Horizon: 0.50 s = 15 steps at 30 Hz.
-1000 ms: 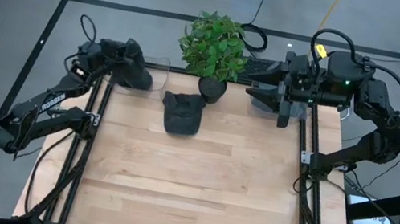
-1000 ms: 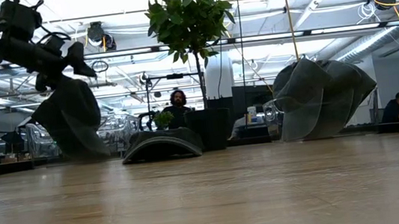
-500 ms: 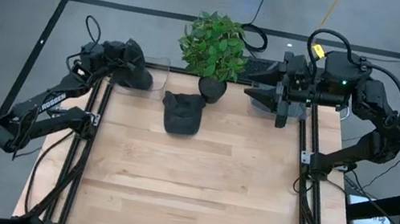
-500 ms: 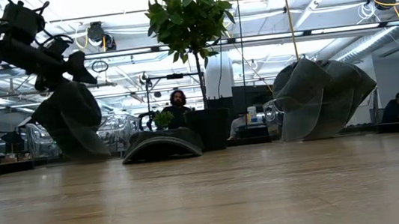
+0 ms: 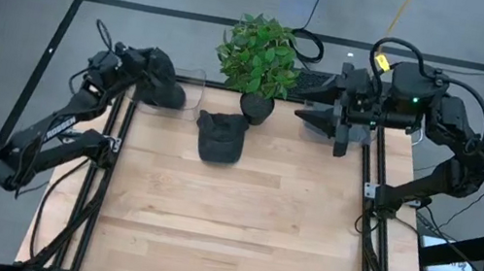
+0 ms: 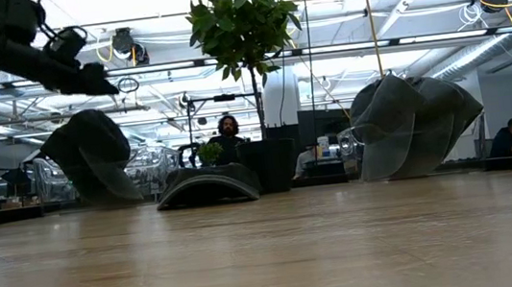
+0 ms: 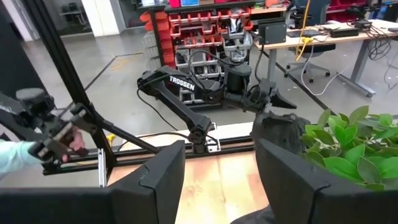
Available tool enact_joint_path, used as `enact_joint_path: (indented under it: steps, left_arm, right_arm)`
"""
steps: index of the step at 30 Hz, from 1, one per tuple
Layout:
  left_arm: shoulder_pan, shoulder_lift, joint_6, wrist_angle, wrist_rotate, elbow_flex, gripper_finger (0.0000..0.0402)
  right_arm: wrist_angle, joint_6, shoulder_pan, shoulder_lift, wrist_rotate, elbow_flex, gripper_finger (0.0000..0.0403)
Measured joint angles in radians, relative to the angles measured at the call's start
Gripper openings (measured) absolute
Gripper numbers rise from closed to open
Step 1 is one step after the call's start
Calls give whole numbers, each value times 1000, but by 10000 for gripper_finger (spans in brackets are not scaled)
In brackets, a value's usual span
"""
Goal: Pick & Place hat
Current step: Put the black cap into the left transparent bin
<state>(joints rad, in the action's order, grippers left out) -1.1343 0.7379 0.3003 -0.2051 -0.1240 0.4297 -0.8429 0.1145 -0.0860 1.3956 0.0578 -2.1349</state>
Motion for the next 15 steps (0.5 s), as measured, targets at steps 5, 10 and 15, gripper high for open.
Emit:
enact_joint_path:
  steps: [5,10,15]
  left_arm:
    - [4,-45,-54,-140,-20,0,268]
    - [5,-80,-339,-233,-78,0,258]
    - [5,-85,-688,-447,-272,0,253]
  right_arm:
    - [0,-6,0,0,0,0,185]
    - [0,-11,0,0,0,0,185]
    - [0,-33,0,0,0,0,185]
